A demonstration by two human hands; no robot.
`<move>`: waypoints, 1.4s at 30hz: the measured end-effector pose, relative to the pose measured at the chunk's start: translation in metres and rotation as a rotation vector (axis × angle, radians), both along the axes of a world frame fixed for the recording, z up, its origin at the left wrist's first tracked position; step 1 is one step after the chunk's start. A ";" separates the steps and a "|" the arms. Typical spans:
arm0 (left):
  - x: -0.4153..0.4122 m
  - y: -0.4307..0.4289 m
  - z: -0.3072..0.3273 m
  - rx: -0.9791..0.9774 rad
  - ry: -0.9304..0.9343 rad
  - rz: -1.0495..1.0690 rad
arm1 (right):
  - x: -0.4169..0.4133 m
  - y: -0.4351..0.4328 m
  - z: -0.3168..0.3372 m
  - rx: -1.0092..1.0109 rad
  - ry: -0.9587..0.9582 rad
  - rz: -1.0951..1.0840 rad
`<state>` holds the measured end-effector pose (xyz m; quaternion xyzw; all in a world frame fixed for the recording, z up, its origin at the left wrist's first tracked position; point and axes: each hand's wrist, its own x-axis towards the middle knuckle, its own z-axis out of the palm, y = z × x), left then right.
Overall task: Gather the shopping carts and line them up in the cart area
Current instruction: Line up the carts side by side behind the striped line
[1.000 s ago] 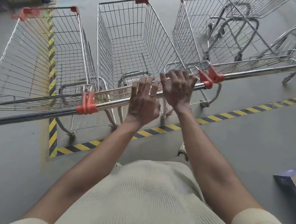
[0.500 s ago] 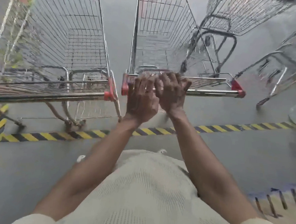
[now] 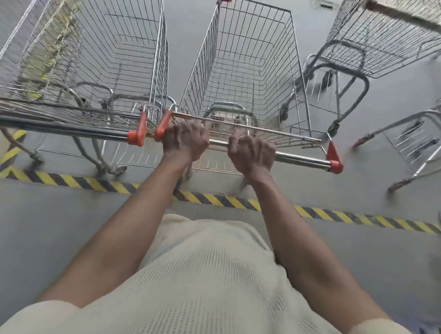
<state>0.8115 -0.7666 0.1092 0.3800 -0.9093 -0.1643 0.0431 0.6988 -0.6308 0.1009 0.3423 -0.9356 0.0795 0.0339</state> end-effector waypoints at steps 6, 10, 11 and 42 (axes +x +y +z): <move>-0.012 -0.012 0.003 0.004 0.033 0.021 | -0.014 -0.013 -0.005 -0.009 -0.035 0.000; -0.024 -0.026 0.005 -0.018 0.030 0.025 | -0.029 -0.029 -0.003 0.023 -0.057 0.009; -0.027 -0.030 0.005 -0.004 0.038 0.036 | -0.033 -0.033 -0.002 0.022 -0.063 0.017; -0.043 -0.052 0.016 -0.084 -0.053 -0.022 | -0.083 -0.067 0.004 0.087 -0.111 0.192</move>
